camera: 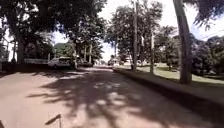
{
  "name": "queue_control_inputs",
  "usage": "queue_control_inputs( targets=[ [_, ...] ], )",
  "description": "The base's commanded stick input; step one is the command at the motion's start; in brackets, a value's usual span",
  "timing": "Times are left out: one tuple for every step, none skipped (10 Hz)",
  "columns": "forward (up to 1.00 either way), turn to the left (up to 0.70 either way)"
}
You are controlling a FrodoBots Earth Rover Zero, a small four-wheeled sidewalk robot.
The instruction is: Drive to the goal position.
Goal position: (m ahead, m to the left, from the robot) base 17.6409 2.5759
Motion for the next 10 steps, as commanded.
queue_control_inputs(
  targets=[
    [0.70,0.00],
    [0.70,0.00],
    [0.70,0.00],
    [0.70,0.00],
    [0.70,0.00],
    [0.70,0.00],
    [0.70,0.00],
    [0.70,0.00],
    [0.70,0.00],
    [0.70,0.00]
  ],
)
